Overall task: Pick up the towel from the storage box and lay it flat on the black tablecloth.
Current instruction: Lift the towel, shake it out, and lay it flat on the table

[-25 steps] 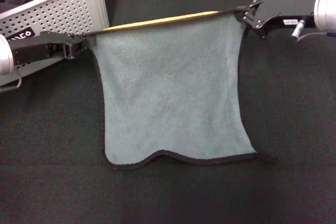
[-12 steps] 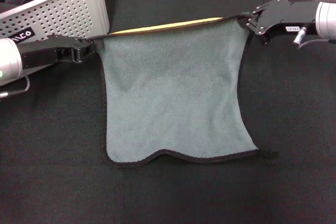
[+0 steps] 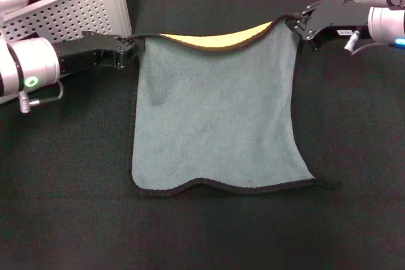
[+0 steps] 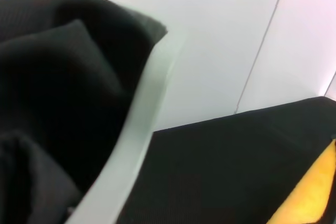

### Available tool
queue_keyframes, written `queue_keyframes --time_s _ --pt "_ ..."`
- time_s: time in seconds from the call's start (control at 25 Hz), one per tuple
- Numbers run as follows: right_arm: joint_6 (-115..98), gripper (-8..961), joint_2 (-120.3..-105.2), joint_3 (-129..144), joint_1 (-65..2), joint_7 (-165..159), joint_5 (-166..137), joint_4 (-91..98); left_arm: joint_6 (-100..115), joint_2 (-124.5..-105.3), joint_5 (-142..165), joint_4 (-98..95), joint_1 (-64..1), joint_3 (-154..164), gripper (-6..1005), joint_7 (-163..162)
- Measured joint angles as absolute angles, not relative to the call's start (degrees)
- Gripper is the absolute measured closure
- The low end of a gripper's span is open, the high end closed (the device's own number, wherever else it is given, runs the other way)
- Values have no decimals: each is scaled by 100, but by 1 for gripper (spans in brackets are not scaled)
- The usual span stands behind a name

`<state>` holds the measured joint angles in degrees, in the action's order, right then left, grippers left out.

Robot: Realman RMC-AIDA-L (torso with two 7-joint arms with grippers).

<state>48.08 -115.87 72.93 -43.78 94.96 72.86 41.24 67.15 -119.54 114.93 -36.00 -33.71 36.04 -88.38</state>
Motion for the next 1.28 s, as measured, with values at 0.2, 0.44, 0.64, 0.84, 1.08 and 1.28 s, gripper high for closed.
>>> queue_keyframes --time_s 0.2,0.44,0.64,0.84,1.08,1.28 --pt "4790 856 -11587 7295 -4412 9570 7284 4038 6441 -11945 11493 -3544 -3416 3617 983 -8810" --pt "4725 854 -11586 7295 -4416 9571 7284 3999 6126 -11927 11494 -3505 -3389 3690 982 -8807" --pt "4672 853 -11589 7341 -4484 9578 7284 3883 5890 -11934 11497 -3405 -3416 3970 981 -8807" --pt "4547 851 -11593 7355 -4635 9663 7287 3557 5838 -11953 11497 -3400 -3422 3991 980 -8806" --pt "4569 850 -11617 7360 -4541 9733 7339 3682 5994 -11948 11447 -3408 -3384 3978 979 -8807" --pt "5146 848 -11620 7452 -3586 9650 7742 5233 7340 -11857 10922 -3519 -3284 3948 979 -8813"
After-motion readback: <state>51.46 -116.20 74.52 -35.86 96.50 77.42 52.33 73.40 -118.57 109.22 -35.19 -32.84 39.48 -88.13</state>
